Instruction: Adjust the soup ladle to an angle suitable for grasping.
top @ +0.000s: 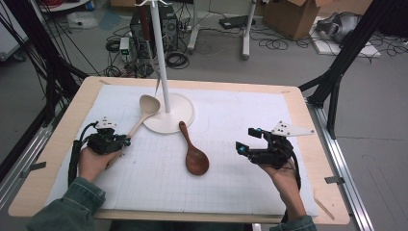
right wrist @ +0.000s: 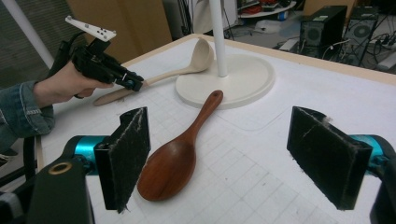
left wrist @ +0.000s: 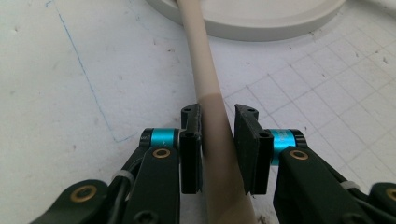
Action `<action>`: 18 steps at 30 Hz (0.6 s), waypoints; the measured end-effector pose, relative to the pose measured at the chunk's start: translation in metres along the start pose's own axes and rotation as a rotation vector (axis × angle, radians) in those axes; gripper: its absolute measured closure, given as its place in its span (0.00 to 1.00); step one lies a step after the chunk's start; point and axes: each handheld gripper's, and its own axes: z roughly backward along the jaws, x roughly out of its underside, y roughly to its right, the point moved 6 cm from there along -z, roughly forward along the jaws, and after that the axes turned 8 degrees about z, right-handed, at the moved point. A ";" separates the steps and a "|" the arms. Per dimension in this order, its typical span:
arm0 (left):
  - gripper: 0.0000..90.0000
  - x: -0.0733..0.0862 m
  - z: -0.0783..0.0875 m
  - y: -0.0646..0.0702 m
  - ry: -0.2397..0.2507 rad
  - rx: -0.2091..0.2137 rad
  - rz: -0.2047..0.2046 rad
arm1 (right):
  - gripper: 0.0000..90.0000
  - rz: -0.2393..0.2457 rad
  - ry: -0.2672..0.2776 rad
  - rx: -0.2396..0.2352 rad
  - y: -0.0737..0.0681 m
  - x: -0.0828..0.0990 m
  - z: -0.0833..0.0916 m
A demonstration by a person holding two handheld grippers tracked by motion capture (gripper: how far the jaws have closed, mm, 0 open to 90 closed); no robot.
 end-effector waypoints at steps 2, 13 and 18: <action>0.80 0.001 0.002 0.000 -0.003 0.004 -0.009 | 0.23 0.001 -0.003 -0.006 -0.001 0.000 -0.003; 0.82 0.012 0.014 0.001 0.001 0.051 -0.028 | 0.23 0.003 -0.021 -0.023 -0.006 0.000 -0.010; 0.82 0.014 0.018 0.006 0.008 0.086 -0.050 | 0.23 0.006 -0.032 -0.030 -0.009 0.002 -0.014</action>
